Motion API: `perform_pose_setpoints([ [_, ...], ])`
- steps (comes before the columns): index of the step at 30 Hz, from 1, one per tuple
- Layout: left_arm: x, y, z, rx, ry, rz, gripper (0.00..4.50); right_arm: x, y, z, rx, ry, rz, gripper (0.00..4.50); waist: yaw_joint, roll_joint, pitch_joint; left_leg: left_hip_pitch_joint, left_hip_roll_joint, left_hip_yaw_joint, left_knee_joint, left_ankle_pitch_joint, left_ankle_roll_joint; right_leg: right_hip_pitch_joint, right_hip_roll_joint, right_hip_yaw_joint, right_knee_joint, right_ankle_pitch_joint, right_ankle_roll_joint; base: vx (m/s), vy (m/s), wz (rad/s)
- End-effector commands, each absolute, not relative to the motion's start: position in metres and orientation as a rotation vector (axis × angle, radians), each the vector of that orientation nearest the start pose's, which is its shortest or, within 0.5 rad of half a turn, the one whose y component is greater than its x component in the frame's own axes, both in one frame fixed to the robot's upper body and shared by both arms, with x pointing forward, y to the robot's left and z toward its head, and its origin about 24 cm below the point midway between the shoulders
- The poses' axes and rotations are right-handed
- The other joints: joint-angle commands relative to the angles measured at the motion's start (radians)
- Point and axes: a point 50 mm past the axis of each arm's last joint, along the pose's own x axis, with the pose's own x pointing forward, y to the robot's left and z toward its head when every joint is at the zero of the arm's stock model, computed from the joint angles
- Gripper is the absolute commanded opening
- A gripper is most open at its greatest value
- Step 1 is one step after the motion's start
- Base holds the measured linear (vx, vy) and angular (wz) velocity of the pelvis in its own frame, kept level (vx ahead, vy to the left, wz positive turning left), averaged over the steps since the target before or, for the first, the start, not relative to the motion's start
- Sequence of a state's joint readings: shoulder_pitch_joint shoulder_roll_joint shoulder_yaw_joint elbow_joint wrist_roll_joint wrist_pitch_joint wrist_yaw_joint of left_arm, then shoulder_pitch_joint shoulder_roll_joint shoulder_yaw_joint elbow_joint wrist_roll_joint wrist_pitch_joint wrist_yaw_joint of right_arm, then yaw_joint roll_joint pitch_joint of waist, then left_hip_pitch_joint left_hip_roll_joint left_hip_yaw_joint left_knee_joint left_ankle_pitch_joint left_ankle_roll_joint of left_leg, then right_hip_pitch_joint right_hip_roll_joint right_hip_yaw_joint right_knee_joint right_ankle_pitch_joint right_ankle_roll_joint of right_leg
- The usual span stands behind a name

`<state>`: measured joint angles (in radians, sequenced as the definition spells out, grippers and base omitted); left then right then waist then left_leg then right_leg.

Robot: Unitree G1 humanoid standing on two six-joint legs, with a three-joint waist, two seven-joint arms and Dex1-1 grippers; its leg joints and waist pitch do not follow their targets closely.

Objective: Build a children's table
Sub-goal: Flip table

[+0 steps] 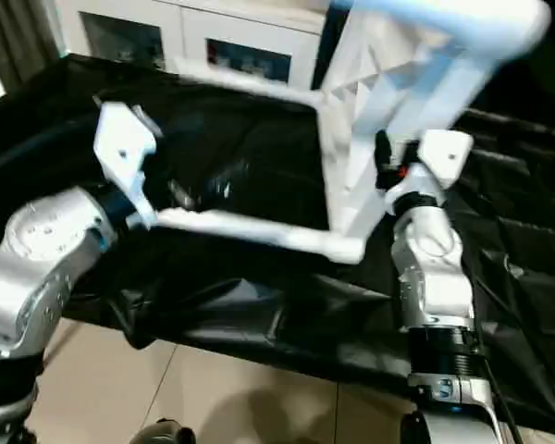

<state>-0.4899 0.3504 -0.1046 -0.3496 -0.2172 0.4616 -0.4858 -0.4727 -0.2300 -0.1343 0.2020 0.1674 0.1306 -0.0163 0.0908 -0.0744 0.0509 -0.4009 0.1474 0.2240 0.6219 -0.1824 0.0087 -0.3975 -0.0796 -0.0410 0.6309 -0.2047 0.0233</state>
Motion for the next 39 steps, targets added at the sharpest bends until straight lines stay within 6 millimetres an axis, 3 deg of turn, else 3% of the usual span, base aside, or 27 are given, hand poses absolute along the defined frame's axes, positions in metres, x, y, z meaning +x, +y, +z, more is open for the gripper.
perform_pose_setpoints([
  [1,0.287,0.106,0.204,0.321,-0.298,-0.743,4.50,0.333,-0.210,0.109,-0.056,-0.046,-0.131,2.00,-0.011,0.010,-0.054,0.057,0.082,-0.055,-0.097,-0.375,-0.139,-0.002,-0.064,0.045,-0.088,-0.278,-0.090,0.000,0.000,0.00],
  [7,0.300,0.103,0.204,0.485,-0.267,-0.664,4.50,0.336,-0.199,0.100,-0.155,0.017,-0.037,1.99,-0.016,0.007,-0.055,0.049,0.080,-0.060,-0.100,-0.386,-0.148,0.004,-0.067,0.045,-0.087,-0.289,-0.072,0.000,0.000,0.00],
  [8,0.301,0.099,0.204,0.495,-0.264,-0.708,4.50,0.336,-0.196,0.098,-0.171,0.030,-0.015,2.55,-0.014,0.006,-0.056,0.049,0.080,-0.061,-0.100,-0.388,-0.149,0.004,-0.069,0.045,-0.088,-0.297,-0.073,0.000,0.000,0.00],
  [12,0.308,0.097,0.215,0.697,-0.393,-0.656,4.50,0.338,-0.192,0.089,-0.181,0.069,-0.021,2.90,-0.016,0.006,-0.056,0.044,0.080,-0.065,-0.100,-0.381,-0.143,0.006,-0.071,0.046,-0.092,-0.293,-0.077,0.000,0.000,0.00],
  [13,0.309,0.097,0.216,0.719,-0.403,-0.653,4.50,0.338,-0.191,0.088,-0.181,0.072,-0.022,3.05,-0.018,0.004,-0.062,0.040,0.081,-0.067,-0.099,-0.361,-0.144,0.013,-0.074,0.045,-0.085,-0.258,-0.088,0.000,0.000,0.00],
  [14,0.308,0.096,0.219,0.741,-0.428,-0.656,4.50,0.338,-0.191,0.087,-0.177,0.078,-0.020,3.05,-0.018,0.001,-0.067,0.034,0.084,-0.067,-0.097,-0.305,-0.135,0.021,-0.074,0.043,-0.076,-0.184,-0.101,0.000,0.000,0.00],
  [18,0.305,0.093,0.238,0.823,-0.576,-0.599,4.50,0.339,-0.193,0.080,-0.161,0.103,-0.028,3.05,-0.012,0.003,-0.068,0.033,0.083,-0.056,-0.088,-0.204,-0.095,0.022,-0.070,0.043,-0.064,-0.052,-0.139,0.000,0.000,0.00],
  [23,0.308,0.096,0.256,0.901,-0.697,-0.502,4.50,0.341,-0.191,0.081,-0.146,0.078,-0.010,3.05,-0.010,0.006,-0.063,0.039,0.085,-0.054,-0.089,-0.247,-0.106,0.018,-0.071,0.044,-0.069,-0.116,-0.146,0.000,0.000,0.00],
  [28,0.313,0.099,0.269,0.979,-0.777,-0.429,4.50,0.343,-0.191,0.085,-0.144,0.047,-0.011,2.53,-0.012,0.007,-0.062,0.040,0.085,-0.057,-0.092,-0.291,-0.122,0.012,-0.072,0.044,-0.074,-0.165,-0.136,0.000,0.000,0.00],
  [33,0.318,0.102,0.278,1.089,-0.852,-0.361,4.50,0.343,-0.190,0.086,-0.148,0.030,0.001,2.23,-0.011,0.011,-0.064,0.040,0.086,-0.058,-0.092,-0.277,-0.120,0.013,-0.072,0.044,-0.068,-0.133,-0.140,0.000,0.000,0.00],
  [36,0.313,0.096,0.276,1.041,-0.870,-0.463,4.50,0.344,-0.190,0.086,-0.147,0.030,0.001,2.18,-0.006,0.013,-0.066,0.039,0.085,-0.055,-0.089,-0.235,-0.112,0.016,-0.072,0.043,-0.062,-0.075,-0.166,0.000,0.000,0.00],
  [37,0.311,0.091,0.258,1.059,-0.789,-0.603,4.50,0.344,-0.189,0.086,-0.145,0.030,0.003,2.18,-0.006,0.015,-0.065,0.038,0.084,-0.053,-0.090,-0.216,-0.108,0.018,-0.070,0.041,-0.060,-0.050,-0.178,0.000,0.000,0.00],
  [39,0.311,0.090,0.248,1.081,-0.748,-0.655,4.50,0.344,-0.189,0.086,-0.145,0.029,0.003,2.17,-0.006,0.016,-0.064,0.040,0.084,-0.052,-0.090,-0.222,-0.109,0.017,-0.070,0.042,-0.059,-0.052,-0.181,0.000,0.000,0.00],
])
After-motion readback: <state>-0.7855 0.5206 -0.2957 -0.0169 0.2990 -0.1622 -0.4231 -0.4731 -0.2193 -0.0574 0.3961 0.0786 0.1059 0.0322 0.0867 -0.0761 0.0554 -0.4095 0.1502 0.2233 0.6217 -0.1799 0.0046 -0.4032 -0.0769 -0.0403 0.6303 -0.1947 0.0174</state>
